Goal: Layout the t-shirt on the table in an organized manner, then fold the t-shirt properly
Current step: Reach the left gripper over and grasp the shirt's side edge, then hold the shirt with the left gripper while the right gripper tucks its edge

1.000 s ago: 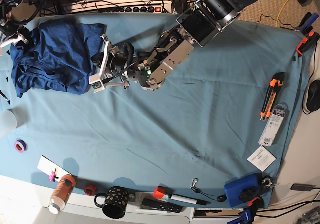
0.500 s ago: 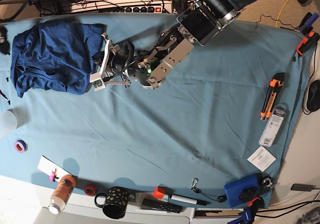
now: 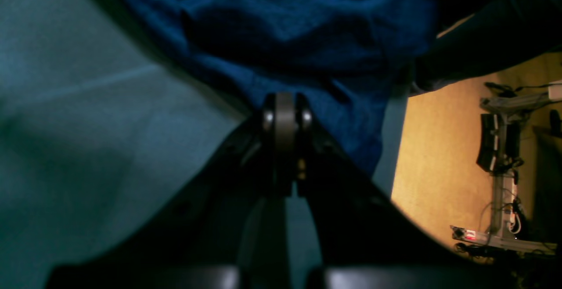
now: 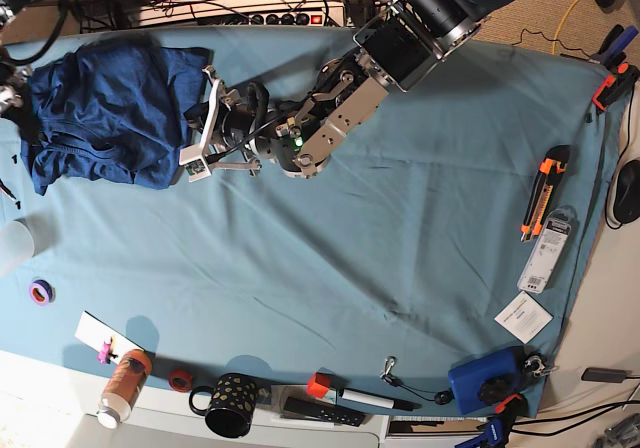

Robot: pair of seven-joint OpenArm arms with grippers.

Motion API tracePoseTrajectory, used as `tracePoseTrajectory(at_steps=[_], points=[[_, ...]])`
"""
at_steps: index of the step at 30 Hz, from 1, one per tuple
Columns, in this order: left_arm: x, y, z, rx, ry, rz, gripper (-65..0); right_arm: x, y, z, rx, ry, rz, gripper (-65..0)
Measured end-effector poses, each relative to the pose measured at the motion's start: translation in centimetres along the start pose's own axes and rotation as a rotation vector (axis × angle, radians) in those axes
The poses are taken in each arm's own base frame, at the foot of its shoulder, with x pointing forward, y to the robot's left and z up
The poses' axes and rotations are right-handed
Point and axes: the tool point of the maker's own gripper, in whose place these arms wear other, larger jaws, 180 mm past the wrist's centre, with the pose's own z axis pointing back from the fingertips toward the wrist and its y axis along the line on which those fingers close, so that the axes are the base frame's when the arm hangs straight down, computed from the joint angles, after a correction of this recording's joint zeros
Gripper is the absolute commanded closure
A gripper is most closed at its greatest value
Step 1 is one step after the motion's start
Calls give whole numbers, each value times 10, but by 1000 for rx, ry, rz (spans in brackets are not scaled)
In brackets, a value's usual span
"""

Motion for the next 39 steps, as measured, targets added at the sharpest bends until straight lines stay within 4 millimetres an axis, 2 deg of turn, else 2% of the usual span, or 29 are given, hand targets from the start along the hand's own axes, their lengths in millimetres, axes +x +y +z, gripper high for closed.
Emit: tracePoseTrajectory(at_steps=[3, 9, 14, 23, 29, 39], points=[[0, 0, 0, 0, 1, 0, 0, -20, -14, -4, -83, 107, 25, 0], [-6, -3, -2, -3, 8, 9, 0, -40, -43, 3, -250, 225, 38, 0], [-15, -10, -6, -17, 15, 31, 0, -37, -44, -1, -256, 192, 28, 0], [-16, -11, -6, -20, 15, 36, 0, -10, -31, -24, -224, 108, 28, 0], [-17, -11, -6, -19, 16, 36, 0, -13, -45, -22, -313, 143, 6, 0], [-17, -11, -6, -19, 16, 36, 0, -8, -46, -22, -320, 113, 2, 0]])
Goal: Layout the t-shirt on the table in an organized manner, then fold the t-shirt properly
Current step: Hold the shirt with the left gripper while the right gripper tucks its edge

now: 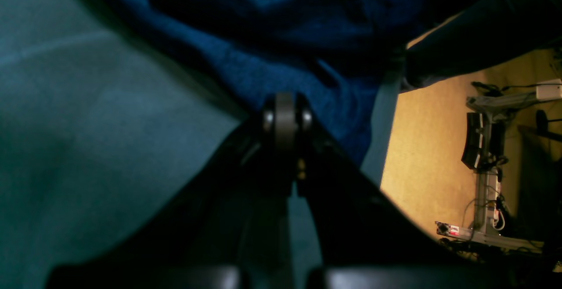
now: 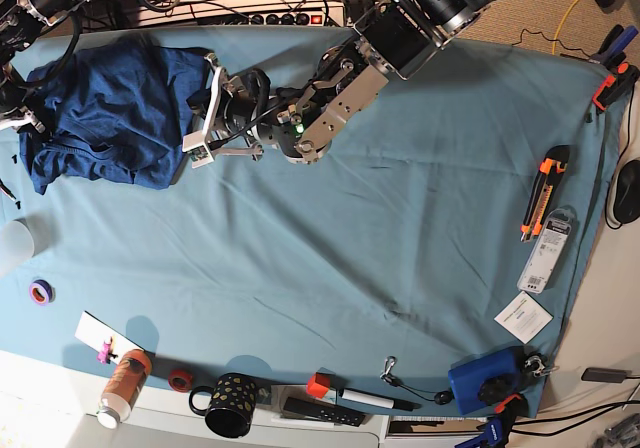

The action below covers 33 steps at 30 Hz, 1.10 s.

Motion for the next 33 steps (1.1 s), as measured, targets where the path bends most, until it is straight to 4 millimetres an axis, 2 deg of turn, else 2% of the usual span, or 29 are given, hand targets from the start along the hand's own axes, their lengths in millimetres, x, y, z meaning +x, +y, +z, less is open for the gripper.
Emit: tracePoseTrajectory(at_steps=[10, 18, 21, 25, 30, 33], points=[[0, 0, 0, 0, 0, 0, 0, 5, 2, -3, -4, -25, 17, 0], [0, 0, 0, 0, 0, 0, 0, -5, 28, -38, -14, 68, 156, 0], [0, 0, 0, 0, 0, 0, 0, 11, 43, -47, -1, 46, 173, 0], [-1, 0, 0, 0, 3, 0, 0, 46, 63, -52, 33, -49, 182, 0], [-1, 0, 0, 0, 3, 0, 0, 80, 69, -52, 1, -152, 214, 0], [-3, 0, 0, 0, 15, 0, 0, 89, 72, -51, 3, -184, 218, 0]])
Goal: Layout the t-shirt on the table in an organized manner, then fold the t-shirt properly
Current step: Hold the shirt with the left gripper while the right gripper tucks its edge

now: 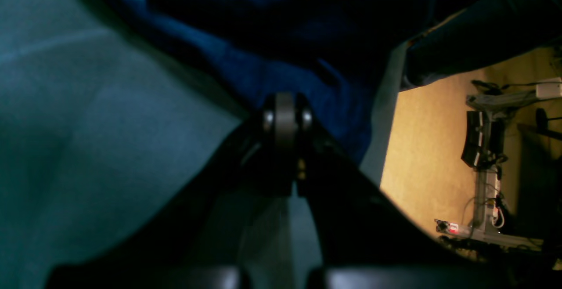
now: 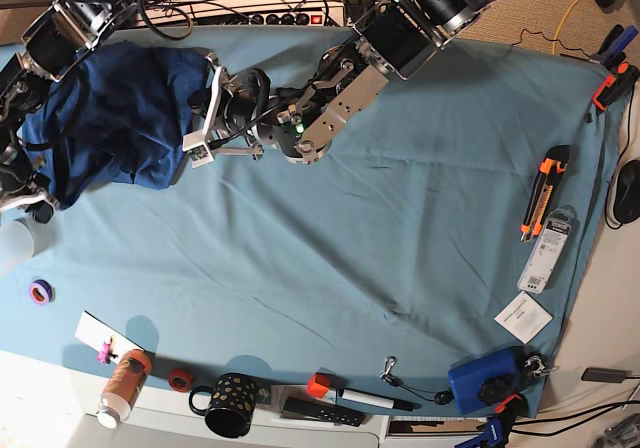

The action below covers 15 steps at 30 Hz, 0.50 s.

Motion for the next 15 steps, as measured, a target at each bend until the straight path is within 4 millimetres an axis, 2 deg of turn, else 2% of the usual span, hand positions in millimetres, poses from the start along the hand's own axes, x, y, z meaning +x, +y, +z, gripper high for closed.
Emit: tracePoseTrajectory(at_steps=[6, 8, 9, 11, 12, 15], points=[[-1, 0, 0, 0, 4, 0, 0, -6, 0, 0, -1, 29, 0, 0], [-1, 1, 0, 1, 5, 0, 0, -10, 7, 0, 40, 54, -21, 0], [-3, 1, 1, 2, 7, 1, 0, -10, 16, 2, 92, 50, -6, 0], [-7, 5, 3, 10, 15, 3, 0, -5, 45, 8, 267, 2, 18, 0], [-10, 7, 4, 14, 19, 5, 0, -5, 55, 11, 326, -6, -17, 0], [-18, 15, 7, 41, 34, -5, 0, -15, 75, 22, 457, 33, -67, 0]])
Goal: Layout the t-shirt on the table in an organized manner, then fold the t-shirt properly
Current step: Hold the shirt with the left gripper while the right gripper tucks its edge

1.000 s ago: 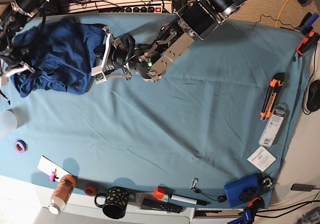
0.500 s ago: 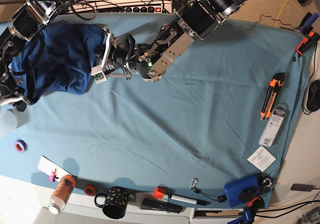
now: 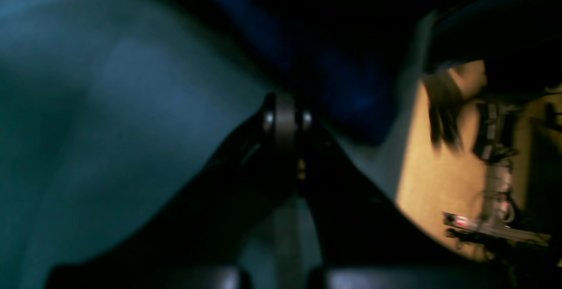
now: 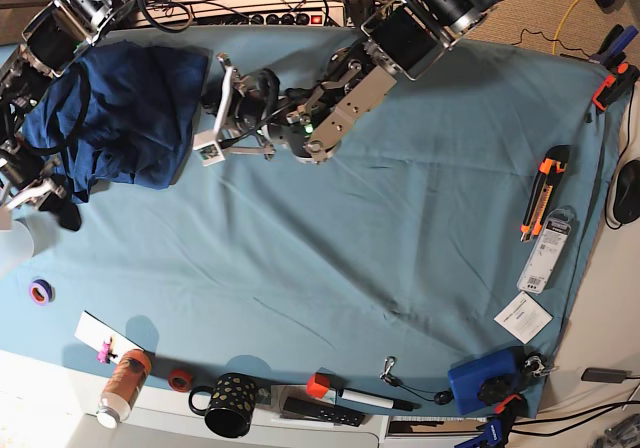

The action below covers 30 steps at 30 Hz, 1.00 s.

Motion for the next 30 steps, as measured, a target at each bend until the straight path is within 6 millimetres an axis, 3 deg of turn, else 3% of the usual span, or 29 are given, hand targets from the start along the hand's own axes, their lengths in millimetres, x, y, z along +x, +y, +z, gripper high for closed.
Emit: tracePoseTrajectory(at_steps=[9, 16, 20, 24, 28, 30], points=[[-2, 6, 3, 12, -12, -3, 0, -56, 1, 22, 32, 105, -62, 0], [-2, 6, 3, 13, -12, -4, 0, -41, 52, 44, 97, 49, 109, 0], [-2, 6, 3, 12, -12, -4, 0, -58, 64, 53, 48, 101, 191, 0], [-1, 6, 3, 12, -13, -4, 0, -80, 50, 57, -89, 196, 250, 0], [-1, 6, 3, 12, -13, -4, 0, -119, 6, 67, -329, 363, 259, 0], [-1, 6, 3, 12, -13, -4, 0, -117, -6, 68, -413, 321, 228, 0]])
